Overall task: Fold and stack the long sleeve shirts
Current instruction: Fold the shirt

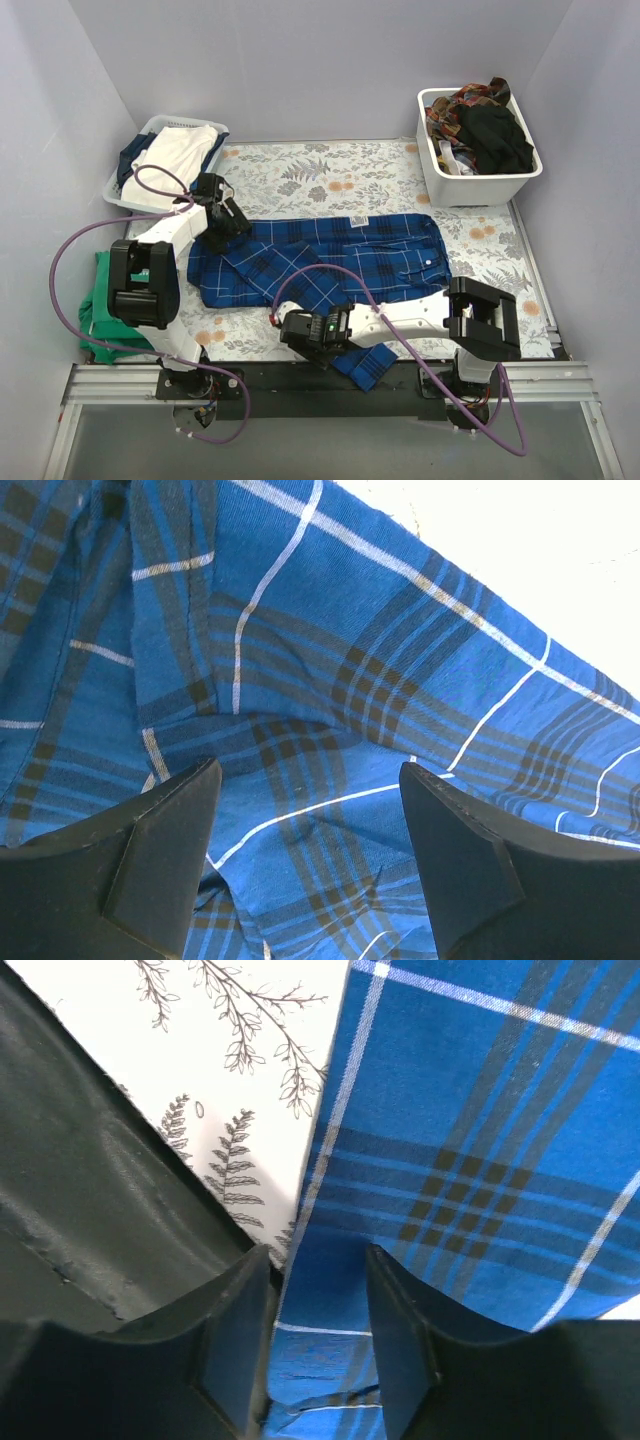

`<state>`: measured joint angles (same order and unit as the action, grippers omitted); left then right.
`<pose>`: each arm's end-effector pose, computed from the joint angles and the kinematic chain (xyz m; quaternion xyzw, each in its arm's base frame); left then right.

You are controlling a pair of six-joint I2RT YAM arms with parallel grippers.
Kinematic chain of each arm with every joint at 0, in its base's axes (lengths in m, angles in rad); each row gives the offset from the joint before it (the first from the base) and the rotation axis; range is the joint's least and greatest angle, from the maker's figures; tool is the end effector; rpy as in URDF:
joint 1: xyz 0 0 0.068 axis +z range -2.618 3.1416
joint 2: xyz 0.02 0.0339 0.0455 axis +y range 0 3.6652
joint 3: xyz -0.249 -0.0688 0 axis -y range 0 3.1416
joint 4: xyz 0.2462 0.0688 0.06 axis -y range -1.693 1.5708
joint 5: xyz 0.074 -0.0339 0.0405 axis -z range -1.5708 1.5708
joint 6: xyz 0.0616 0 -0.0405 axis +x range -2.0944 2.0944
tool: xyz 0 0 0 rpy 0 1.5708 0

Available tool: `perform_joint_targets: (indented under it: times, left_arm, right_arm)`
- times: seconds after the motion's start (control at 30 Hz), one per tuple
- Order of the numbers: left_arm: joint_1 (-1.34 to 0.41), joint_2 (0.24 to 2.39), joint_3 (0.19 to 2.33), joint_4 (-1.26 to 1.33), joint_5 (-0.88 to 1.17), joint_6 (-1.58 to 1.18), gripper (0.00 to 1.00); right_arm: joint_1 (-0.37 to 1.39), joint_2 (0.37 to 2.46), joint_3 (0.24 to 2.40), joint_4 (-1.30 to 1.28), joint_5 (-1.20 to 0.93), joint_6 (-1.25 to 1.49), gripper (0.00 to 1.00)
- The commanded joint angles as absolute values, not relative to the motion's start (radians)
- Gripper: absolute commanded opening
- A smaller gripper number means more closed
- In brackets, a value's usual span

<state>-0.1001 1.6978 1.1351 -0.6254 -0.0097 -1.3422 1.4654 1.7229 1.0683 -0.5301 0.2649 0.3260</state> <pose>0.3408 -0.0336 0.1541 -0.5720 0.7979 -0.1220 0.1460 0.0518 0.3362 0.1337 -0.5034 0.8328 0.0675 0.2200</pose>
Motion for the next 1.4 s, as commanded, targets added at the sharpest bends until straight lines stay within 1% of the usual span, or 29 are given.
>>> perform_joint_targets:
  times: [0.0, 0.1, 0.17, 0.2, 0.27, 0.3, 0.33, 0.57, 0.83, 1.17, 1.37]
  left_arm:
    - [-0.097, 1.620, 1.106, -0.637, -0.002, -1.339, 0.73]
    - [-0.097, 1.597, 1.089, -0.637, -0.003, -1.335, 0.73]
    - [-0.097, 1.583, 1.083, -0.637, -0.006, -1.331, 0.72]
    - [-0.097, 1.579, 1.078, -0.635, -0.008, -1.330, 0.73]
    - [-0.097, 1.571, 1.069, -0.632, -0.008, -1.328, 0.73]
    - [-0.097, 1.569, 1.066, -0.634, -0.006, -1.328, 0.73]
    - [-0.097, 1.568, 1.066, -0.634, -0.006, -1.327, 0.73]
    - [-0.097, 1.554, 1.049, -0.638, -0.015, -1.321, 0.73]
    - [-0.097, 1.546, 1.034, -0.632, -0.021, -1.325, 0.73]
    - [-0.097, 1.540, 1.029, -0.623, -0.012, -1.328, 0.73]
    - [-0.097, 1.548, 1.014, -0.615, -0.031, -1.327, 0.73]
  right_arm:
    - [1.462, 1.686, 1.020, -0.541, 0.287, 0.411, 0.49]
    - [1.462, 1.657, 0.980, -0.542, 0.295, 0.429, 0.43]
    - [1.462, 1.654, 0.974, -0.545, 0.301, 0.430, 0.35]
    - [1.462, 1.654, 0.977, -0.548, 0.302, 0.431, 0.28]
    - [1.462, 1.663, 0.999, -0.554, 0.307, 0.425, 0.20]
    - [1.462, 1.667, 1.008, -0.558, 0.314, 0.425, 0.07]
    - [1.462, 1.670, 1.017, -0.569, 0.321, 0.425, 0.01]
    - [1.462, 1.654, 1.167, -0.632, 0.403, 0.402, 0.01]
    - [1.457, 1.583, 1.224, -0.678, 0.502, 0.371, 0.01]
    - [1.454, 1.487, 1.267, -0.744, 0.702, 0.433, 0.01]
    - [1.454, 1.427, 1.273, -0.796, 0.703, 0.452, 0.01]
